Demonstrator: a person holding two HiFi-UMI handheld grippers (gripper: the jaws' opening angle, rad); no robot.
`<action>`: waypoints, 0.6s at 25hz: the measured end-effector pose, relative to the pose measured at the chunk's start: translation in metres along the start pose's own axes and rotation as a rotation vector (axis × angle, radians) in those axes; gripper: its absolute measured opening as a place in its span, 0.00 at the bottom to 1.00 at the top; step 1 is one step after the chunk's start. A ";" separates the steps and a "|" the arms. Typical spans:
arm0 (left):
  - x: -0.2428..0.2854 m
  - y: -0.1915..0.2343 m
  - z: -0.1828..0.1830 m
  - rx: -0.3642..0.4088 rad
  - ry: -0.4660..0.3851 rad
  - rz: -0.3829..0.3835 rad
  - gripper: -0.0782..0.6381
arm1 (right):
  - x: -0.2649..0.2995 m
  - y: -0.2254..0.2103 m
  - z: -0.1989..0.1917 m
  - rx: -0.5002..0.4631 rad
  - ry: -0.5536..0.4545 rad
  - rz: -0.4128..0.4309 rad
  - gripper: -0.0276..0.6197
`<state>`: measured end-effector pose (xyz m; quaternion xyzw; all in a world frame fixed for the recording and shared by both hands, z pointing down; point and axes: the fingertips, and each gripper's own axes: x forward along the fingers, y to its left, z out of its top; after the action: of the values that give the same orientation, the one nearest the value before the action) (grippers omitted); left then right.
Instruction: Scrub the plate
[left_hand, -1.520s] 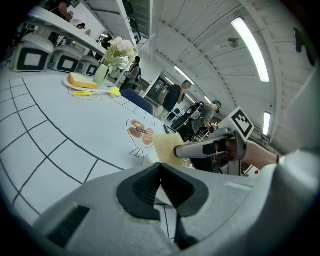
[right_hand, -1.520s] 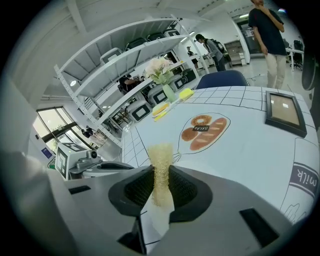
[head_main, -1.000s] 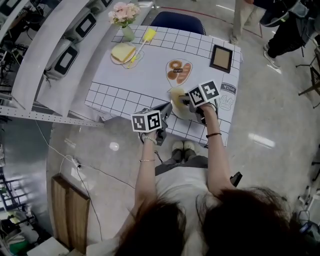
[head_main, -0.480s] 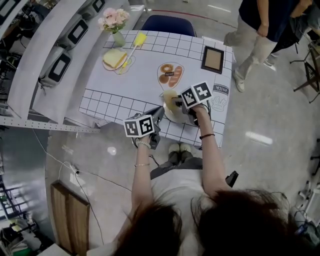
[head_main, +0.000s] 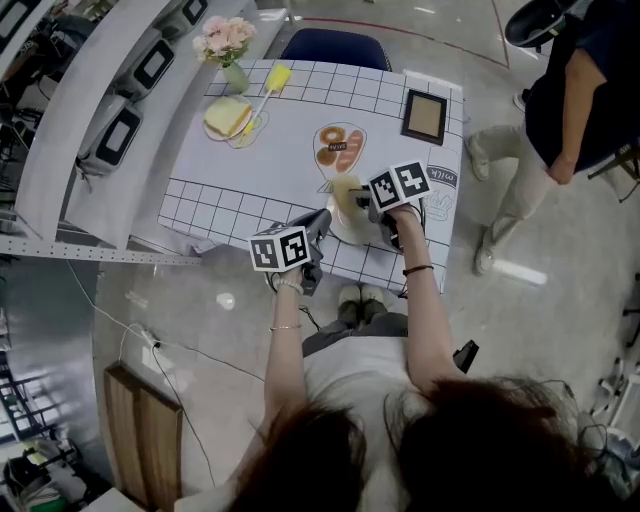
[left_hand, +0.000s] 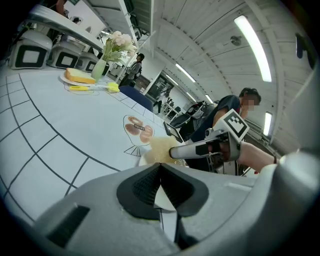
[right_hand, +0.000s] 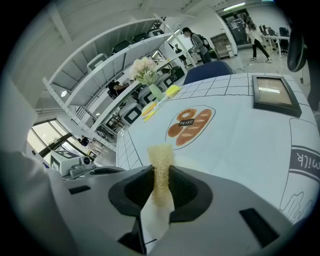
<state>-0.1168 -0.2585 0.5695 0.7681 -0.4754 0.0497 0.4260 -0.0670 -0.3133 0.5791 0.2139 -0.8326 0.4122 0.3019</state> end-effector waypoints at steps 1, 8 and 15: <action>0.001 0.000 0.000 0.001 0.002 -0.001 0.12 | -0.001 -0.002 0.000 0.005 -0.003 -0.004 0.17; 0.004 -0.005 -0.002 0.013 0.012 -0.012 0.12 | -0.013 -0.015 0.000 0.088 -0.035 -0.034 0.17; 0.006 -0.009 -0.002 0.022 0.005 -0.019 0.12 | -0.022 -0.024 -0.003 0.111 -0.052 -0.062 0.17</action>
<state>-0.1061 -0.2595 0.5680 0.7771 -0.4666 0.0528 0.4191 -0.0352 -0.3221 0.5788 0.2665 -0.8089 0.4427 0.2804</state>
